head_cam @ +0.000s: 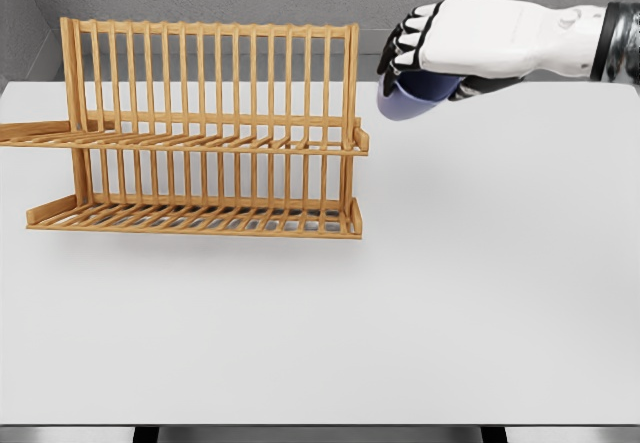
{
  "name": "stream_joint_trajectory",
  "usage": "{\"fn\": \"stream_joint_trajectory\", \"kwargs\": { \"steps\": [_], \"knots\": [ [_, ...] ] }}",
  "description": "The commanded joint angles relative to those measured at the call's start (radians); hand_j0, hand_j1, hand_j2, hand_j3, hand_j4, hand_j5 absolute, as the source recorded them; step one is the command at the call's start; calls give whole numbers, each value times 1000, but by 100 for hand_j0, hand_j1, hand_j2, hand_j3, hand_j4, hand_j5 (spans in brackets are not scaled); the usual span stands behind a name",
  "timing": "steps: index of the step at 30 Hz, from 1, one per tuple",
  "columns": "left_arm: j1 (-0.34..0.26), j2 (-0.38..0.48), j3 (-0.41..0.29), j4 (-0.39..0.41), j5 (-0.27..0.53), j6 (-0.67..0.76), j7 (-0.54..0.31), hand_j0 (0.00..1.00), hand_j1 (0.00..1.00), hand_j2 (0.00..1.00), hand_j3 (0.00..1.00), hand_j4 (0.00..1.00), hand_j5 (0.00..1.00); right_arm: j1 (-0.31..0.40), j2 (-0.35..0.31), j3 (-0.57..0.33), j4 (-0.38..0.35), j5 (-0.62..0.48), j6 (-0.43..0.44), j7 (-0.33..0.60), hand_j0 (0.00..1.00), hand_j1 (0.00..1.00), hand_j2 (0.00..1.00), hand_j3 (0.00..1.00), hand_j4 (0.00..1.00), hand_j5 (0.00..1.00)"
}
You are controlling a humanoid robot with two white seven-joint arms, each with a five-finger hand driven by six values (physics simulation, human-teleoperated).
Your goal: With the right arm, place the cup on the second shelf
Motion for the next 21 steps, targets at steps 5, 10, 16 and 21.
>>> {"fn": "stream_joint_trajectory", "kwargs": {
  "steps": [5, 10, 16, 21],
  "knots": [
    [0, 0, 0, 0, 0, 0, 0, 100, 100, 100, 100, 100, 100, -3, 37, 4, -39, -4, 5, -1, 61, 61, 61, 61, 61, 61],
    [0, 0, 0, 0, 0, 0, -1, 100, 100, 100, 100, 100, 100, -21, 74, 10, -39, -4, 5, -1, 61, 61, 61, 61, 61, 61],
    [0, 0, 0, 0, 0, 0, -1, 100, 100, 100, 100, 100, 100, -31, 99, 40, -39, -3, 7, -1, 61, 61, 61, 61, 61, 61],
    [0, 0, 0, 0, 0, 0, 0, 100, 100, 100, 100, 100, 100, -34, 102, 86, -37, 10, 28, -1, 61, 61, 61, 61, 61, 61]
  ]
}}
